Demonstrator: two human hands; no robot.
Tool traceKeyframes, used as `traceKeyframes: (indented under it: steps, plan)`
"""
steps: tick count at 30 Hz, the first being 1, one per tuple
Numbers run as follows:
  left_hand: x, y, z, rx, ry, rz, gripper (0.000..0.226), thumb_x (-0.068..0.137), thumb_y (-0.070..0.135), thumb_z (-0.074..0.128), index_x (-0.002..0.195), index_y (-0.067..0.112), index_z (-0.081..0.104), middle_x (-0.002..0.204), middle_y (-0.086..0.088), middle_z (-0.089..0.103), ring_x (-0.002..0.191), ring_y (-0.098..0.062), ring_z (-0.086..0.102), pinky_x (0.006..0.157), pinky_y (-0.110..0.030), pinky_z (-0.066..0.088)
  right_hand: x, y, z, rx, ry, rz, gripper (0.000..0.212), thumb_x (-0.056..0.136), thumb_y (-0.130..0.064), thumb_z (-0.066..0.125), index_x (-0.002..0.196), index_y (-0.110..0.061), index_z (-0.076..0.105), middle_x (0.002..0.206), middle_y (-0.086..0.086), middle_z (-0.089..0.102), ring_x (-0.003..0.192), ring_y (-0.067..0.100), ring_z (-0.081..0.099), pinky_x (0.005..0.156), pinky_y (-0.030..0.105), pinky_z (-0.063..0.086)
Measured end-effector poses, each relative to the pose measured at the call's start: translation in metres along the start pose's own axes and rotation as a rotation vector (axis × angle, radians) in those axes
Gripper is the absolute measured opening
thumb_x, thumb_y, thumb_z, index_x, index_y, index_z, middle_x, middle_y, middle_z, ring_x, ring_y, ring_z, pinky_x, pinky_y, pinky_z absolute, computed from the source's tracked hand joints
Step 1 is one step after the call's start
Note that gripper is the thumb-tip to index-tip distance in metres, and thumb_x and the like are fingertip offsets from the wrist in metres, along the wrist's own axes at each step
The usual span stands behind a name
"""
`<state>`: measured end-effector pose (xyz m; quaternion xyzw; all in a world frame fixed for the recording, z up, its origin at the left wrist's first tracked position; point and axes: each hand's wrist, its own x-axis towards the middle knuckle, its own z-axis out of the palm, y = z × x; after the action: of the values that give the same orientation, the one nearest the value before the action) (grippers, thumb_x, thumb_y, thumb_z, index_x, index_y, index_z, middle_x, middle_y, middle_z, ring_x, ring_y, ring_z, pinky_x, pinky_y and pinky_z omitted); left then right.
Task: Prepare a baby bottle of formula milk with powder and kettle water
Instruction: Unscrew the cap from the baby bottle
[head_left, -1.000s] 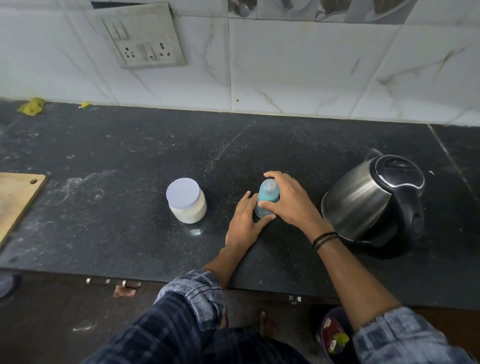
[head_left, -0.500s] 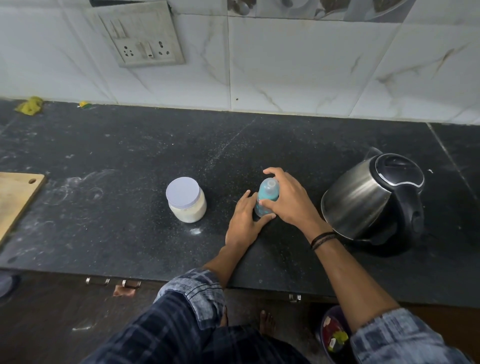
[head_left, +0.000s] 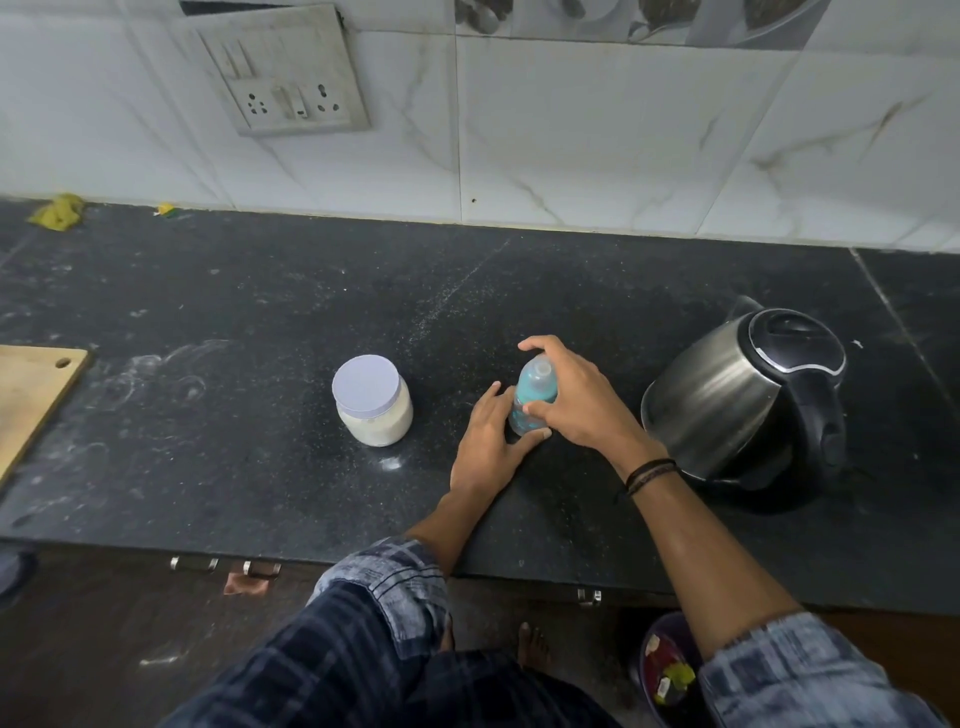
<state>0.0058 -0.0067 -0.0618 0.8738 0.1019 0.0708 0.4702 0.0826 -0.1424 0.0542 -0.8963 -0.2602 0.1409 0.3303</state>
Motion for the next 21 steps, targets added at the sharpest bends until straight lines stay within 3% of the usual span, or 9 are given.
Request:
traceKeyframes:
  steps: [5, 11, 17, 21]
  plan:
    - [-0.0006, 0.0, 0.0, -0.011, 0.002, 0.003, 0.07, 0.093, 0.048, 0.076, 0.153, 0.022, 0.05, 0.159, 0.009, 0.049, 0.158, -0.007, 0.019, 0.12, -0.037, 0.032, -0.0018, -0.002, 0.0004, -0.041, 0.016, -0.02, 0.078, 0.08, -0.023, 0.088, 0.141, -0.04, 0.042, 0.124, -0.012, 0.048, 0.122, 0.013, 0.046, 0.099, 0.037, 0.045]
    - [0.0005, -0.0007, 0.0006, 0.02, 0.006, -0.012, 0.073, 0.092, 0.05, 0.076, 0.153, 0.02, 0.049, 0.16, 0.006, 0.048, 0.158, -0.006, 0.019, 0.119, -0.036, 0.033, -0.0018, -0.0007, -0.0007, -0.028, -0.008, -0.029, 0.074, 0.085, -0.007, 0.08, 0.141, -0.038, 0.044, 0.131, -0.007, 0.051, 0.126, 0.015, 0.046, 0.1, 0.036, 0.044]
    - [0.0002, -0.0013, 0.0013, 0.001, 0.01, -0.016, 0.073, 0.092, 0.05, 0.076, 0.154, 0.024, 0.048, 0.16, 0.009, 0.047, 0.156, -0.001, 0.018, 0.117, -0.035, 0.031, -0.0012, -0.0014, -0.0003, -0.044, 0.01, -0.012, 0.077, 0.082, -0.028, 0.087, 0.144, -0.038, 0.042, 0.133, -0.006, 0.049, 0.125, 0.015, 0.047, 0.101, 0.039, 0.046]
    - [0.0001, 0.0001, 0.0006, 0.018, 0.003, -0.024, 0.075, 0.091, 0.052, 0.075, 0.154, 0.021, 0.048, 0.162, 0.003, 0.045, 0.158, -0.006, 0.019, 0.119, -0.037, 0.032, 0.0002, 0.0008, 0.0049, -0.079, 0.042, -0.029, 0.072, 0.084, -0.012, 0.081, 0.141, -0.036, 0.044, 0.132, -0.004, 0.053, 0.125, 0.015, 0.048, 0.099, 0.035, 0.046]
